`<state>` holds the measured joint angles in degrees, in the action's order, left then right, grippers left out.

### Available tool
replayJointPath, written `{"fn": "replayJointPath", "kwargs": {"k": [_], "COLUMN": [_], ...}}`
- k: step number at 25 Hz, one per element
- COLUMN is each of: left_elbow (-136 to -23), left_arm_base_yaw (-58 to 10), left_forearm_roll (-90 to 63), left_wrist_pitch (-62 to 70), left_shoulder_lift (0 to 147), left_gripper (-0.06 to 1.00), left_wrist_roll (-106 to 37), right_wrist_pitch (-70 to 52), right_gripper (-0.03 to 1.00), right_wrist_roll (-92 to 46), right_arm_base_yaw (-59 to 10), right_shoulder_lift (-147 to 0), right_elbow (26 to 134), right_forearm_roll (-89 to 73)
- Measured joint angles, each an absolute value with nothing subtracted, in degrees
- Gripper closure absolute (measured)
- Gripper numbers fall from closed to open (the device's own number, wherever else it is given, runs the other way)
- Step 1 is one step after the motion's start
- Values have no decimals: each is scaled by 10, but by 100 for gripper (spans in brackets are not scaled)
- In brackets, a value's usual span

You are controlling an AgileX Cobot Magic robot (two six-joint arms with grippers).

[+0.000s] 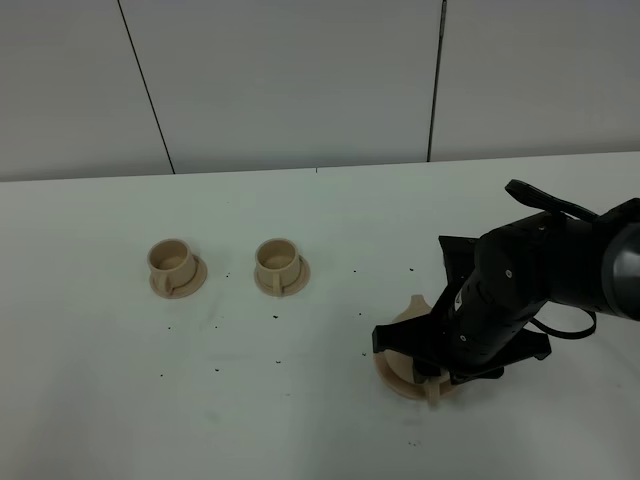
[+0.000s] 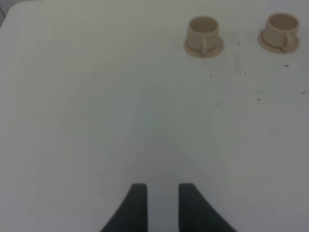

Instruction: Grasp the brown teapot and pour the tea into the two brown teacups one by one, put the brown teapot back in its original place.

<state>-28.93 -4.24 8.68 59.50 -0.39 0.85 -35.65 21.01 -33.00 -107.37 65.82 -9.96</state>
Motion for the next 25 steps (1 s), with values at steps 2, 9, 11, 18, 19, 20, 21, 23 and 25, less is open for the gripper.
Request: {"fn": "replayJointPath", "kwargs": {"k": [2, 9, 11, 18, 19, 20, 21, 23, 25], "left_elbow": [-289, -289, -289, -289, -289, -289, -289, -289, -289], "left_arm_base_yaw": [-42, -42, -42, -42, -42, -42, -42, -42, -42], "left_forearm_roll": [87, 87, 87, 87, 87, 87, 87, 87, 87], "left_wrist_pitch": [595, 595, 595, 595, 595, 595, 595, 595, 595], "left_shoulder_lift": [-4, -4, -4, -4, -4, -4, -4, -4, -4], "left_gripper": [71, 71, 71, 71, 71, 71, 71, 71, 71], "left_wrist_roll": [9, 9, 9, 9, 9, 9, 9, 9, 9], "right_wrist_pitch": [-356, -356, -357, -357, -357, -357, -357, -356, -354], "right_gripper": [60, 60, 60, 61, 61, 61, 61, 61, 61], "right_wrist_roll": [210, 210, 210, 210, 210, 210, 210, 210, 210], "right_arm_base_yaw": [-330, -330, -330, -330, -330, -330, -330, -330, -330], "right_shoulder_lift": [-1074, -1077, -1081, -1085, -1085, -1085, -1085, -1085, -1085], "right_elbow": [658, 658, 658, 658, 658, 658, 658, 658, 658], "right_forearm_roll": [-100, -100, -100, -102, -102, -101, -100, -100, -100]}}
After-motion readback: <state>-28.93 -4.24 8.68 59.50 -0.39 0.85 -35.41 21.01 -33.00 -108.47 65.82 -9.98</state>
